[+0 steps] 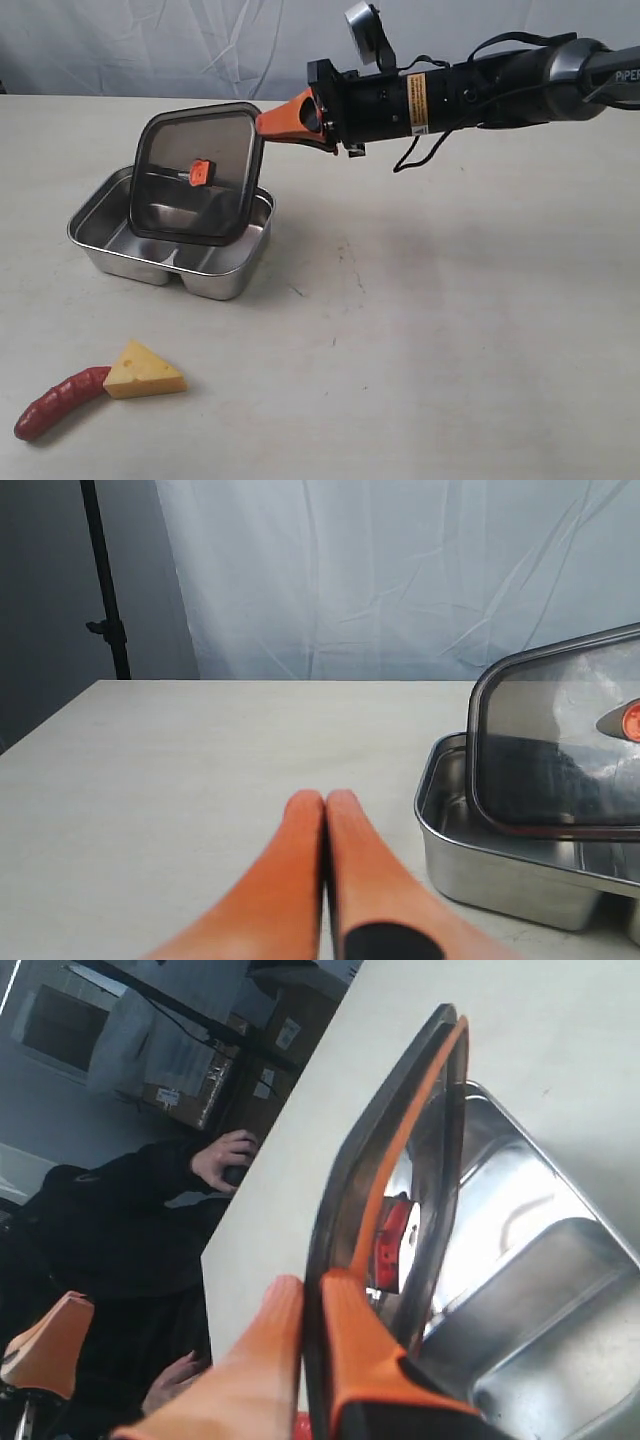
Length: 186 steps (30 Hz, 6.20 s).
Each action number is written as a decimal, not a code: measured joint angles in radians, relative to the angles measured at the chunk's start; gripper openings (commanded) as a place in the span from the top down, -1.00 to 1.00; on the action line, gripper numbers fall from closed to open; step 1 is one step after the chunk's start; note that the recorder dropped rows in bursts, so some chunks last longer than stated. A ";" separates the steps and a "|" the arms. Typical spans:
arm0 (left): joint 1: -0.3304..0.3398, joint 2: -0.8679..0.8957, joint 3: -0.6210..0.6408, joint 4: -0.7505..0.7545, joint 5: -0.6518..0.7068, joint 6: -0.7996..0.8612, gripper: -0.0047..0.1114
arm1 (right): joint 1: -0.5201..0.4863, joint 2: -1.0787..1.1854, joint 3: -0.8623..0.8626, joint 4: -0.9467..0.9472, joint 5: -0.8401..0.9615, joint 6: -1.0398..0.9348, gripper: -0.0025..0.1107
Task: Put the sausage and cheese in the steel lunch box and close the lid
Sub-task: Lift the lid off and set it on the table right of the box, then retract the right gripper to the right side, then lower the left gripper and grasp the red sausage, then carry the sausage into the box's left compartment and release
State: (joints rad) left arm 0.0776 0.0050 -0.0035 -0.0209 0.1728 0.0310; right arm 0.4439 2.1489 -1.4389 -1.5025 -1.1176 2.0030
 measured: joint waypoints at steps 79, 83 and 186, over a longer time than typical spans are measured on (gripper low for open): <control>0.000 0.000 0.000 -0.221 -0.324 -0.144 0.92 | -0.394 -0.614 0.552 1.448 1.785 -1.822 0.97; 0.000 0.000 0.000 -0.362 -0.337 -0.307 0.92 | -0.327 -0.691 0.733 1.487 1.684 -1.841 0.97; -0.307 1.463 -0.789 -0.049 0.767 0.441 0.92 | -0.253 -0.903 0.930 1.564 1.538 -1.850 0.97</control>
State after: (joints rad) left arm -0.2290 1.4679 -0.7926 -0.0702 0.9401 0.4722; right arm 0.1904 1.2455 -0.5084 0.0618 0.4204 0.1532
